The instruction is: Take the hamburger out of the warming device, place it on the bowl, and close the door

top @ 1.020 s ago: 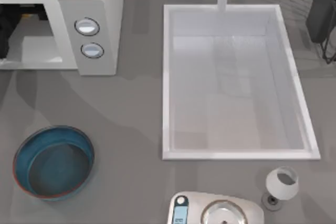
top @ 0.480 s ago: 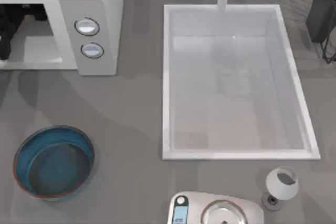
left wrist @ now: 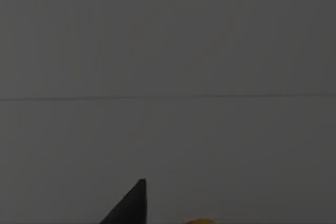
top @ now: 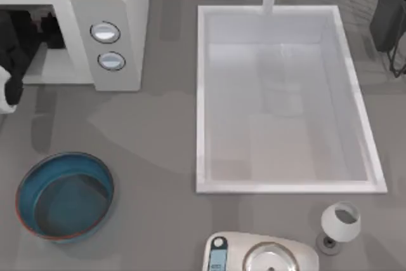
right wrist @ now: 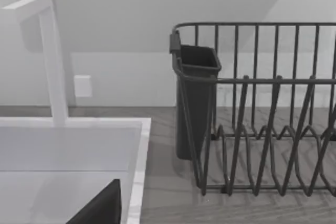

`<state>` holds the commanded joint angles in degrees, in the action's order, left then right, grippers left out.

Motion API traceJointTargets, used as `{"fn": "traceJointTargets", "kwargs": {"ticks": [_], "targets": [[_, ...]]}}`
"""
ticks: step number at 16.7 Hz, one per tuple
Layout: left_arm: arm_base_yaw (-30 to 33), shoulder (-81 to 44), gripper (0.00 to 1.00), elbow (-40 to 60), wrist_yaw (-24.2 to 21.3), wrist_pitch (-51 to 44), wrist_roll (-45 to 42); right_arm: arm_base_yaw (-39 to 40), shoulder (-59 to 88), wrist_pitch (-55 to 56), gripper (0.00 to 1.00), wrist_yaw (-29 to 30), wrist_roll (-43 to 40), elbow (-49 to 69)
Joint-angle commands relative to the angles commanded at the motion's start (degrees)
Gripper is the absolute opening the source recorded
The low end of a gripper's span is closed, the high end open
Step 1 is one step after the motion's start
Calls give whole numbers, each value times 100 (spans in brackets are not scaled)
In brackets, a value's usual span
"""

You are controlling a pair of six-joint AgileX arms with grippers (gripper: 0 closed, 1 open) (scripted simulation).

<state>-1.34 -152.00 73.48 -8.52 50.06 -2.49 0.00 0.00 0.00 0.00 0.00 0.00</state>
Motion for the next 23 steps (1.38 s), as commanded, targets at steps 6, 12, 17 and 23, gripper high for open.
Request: {"fn": "traceJointTargets", "kwargs": {"ticks": [6, 12, 17, 23], "targets": [[-352, 1159, 0, -2354, -276, 1395, -84, 0, 0, 0, 100, 0, 0, 0], [-1087, 2164, 0, -2983, -582, 2241, -190, 0, 0, 0, 100, 0, 0, 0], [-1102, 2262, 0, -2944, -573, 2272, -200, 0, 0, 0, 100, 0, 0, 0], [-1101, 3192, 0, -2900, -557, 1304, -203, 0, 0, 0, 100, 0, 0, 0]]}}
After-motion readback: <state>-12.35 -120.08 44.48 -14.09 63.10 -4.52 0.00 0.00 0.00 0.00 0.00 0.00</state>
